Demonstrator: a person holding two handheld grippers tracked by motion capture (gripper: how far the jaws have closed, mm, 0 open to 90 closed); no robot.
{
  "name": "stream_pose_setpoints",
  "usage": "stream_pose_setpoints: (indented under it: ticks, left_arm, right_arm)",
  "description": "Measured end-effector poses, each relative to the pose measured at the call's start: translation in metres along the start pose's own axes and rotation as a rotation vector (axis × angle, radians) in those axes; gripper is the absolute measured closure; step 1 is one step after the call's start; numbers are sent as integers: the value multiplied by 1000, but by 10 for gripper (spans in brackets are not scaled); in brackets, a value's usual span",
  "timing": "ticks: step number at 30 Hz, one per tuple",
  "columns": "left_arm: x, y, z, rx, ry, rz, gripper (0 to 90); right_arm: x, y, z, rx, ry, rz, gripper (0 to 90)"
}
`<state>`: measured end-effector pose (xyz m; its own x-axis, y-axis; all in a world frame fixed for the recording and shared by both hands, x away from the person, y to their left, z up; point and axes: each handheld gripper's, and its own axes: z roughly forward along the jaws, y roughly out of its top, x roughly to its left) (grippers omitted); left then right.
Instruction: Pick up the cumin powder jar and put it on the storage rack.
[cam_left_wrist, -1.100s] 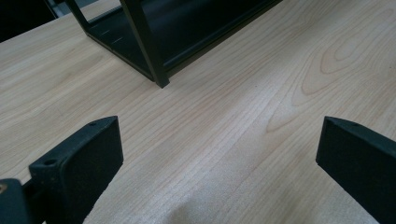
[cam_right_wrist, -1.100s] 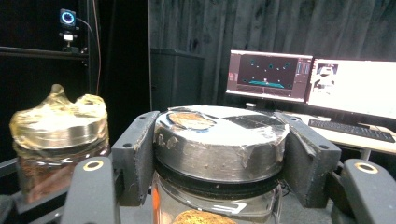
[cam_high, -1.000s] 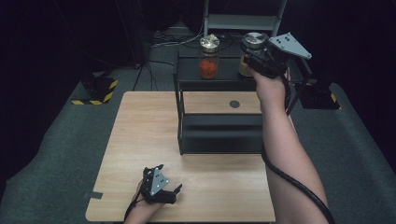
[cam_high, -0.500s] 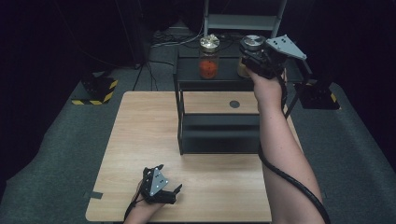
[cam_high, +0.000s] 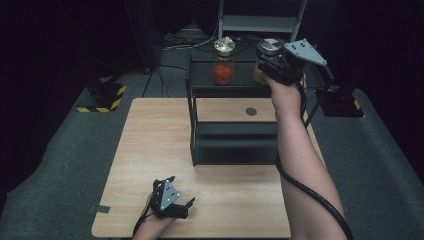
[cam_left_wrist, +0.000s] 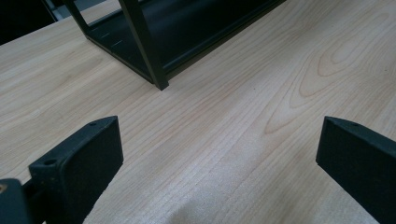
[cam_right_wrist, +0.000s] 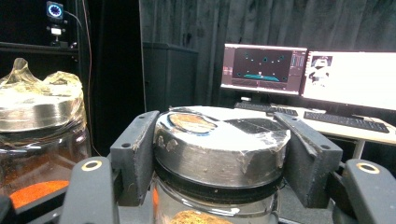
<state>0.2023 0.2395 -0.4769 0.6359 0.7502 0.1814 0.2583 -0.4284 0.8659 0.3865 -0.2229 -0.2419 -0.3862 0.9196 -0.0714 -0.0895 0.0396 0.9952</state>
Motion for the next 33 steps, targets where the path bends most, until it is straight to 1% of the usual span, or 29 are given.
stream_pose_setpoints:
  ticks: [4,6,9,12,15,16,17,19,22,33]
  left_arm:
    - [0,0,0,0,0,1,9]
    - [0,0,0,0,0,1,9]
    - [0,0,0,0,0,1,9]
    - [0,0,0,0,0,2,9]
    - [-1,0,0,-1,0,3,9]
    - [-1,0,0,-2,1,4,9]
    - [-1,0,0,-2,1,4,9]
    - [-1,0,0,-3,2,3,9]
    - [-1,0,0,-1,2,5,9]
    - [-1,0,0,0,3,7,9]
  right_arm:
    - [0,1,0,6,2,2,331]
    - [-1,3,0,11,9,14,308]
    - [-1,6,1,30,13,16,240]
    - [2,5,-1,28,2,7,178]
    - [3,6,-2,30,1,5,104]
    - [4,6,-2,33,0,5,68]
    - [4,6,-3,39,-2,14,26]
    - [5,5,-4,38,-3,22,0]
    - [5,4,-8,29,2,11,0]
    - [4,3,-27,4,15,25,0]
